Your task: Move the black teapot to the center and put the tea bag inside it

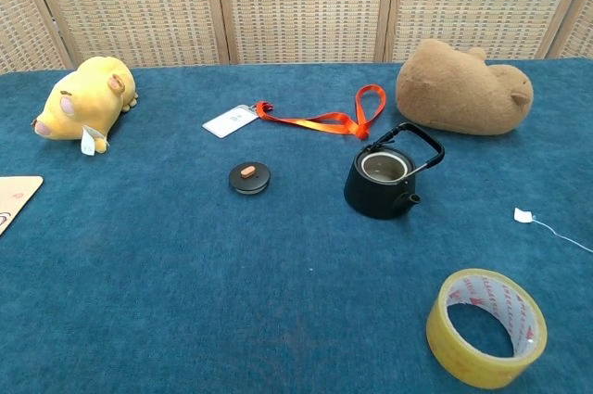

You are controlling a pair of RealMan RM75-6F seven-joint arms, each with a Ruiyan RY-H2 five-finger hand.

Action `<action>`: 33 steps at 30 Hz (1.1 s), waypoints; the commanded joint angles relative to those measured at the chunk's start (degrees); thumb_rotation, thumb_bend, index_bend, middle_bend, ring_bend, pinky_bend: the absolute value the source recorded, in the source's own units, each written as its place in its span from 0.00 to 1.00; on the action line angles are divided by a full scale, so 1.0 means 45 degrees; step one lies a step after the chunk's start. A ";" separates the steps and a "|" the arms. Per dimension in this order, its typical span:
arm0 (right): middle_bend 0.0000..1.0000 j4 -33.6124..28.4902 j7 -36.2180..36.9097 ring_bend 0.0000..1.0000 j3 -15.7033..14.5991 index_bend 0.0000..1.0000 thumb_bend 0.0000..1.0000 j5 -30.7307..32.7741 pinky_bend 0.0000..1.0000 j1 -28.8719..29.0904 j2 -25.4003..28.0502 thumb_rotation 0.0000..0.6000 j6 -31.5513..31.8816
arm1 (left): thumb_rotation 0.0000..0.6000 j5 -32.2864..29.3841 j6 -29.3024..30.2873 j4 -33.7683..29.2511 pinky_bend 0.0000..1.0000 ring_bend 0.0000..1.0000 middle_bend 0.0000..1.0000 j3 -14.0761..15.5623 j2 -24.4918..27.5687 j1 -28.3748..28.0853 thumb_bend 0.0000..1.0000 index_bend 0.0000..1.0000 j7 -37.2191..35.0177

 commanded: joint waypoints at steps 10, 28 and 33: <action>0.31 -0.0111 0.0003 0.26 0.0202 0.32 0.37 0.0160 0.41 0.0758 -0.0298 1.00 -0.0888 | 1.00 0.1082 0.1034 0.0151 0.00 0.00 0.00 0.0325 0.0520 0.1891 0.42 0.00 -0.0474; 0.42 0.0791 0.0209 0.41 0.0788 0.32 0.37 0.1565 0.53 0.2698 -0.1052 1.00 -0.3674 | 1.00 0.1131 0.0374 -0.0160 0.00 0.00 0.00 -0.0782 0.1080 0.2366 0.42 0.00 -0.0566; 0.49 0.0926 0.0012 0.50 0.0858 0.33 0.37 0.2082 0.66 0.3230 -0.1003 1.00 -0.4639 | 1.00 0.1084 0.0195 -0.0160 0.00 0.00 0.00 -0.1011 0.1136 0.2447 0.42 0.00 -0.0601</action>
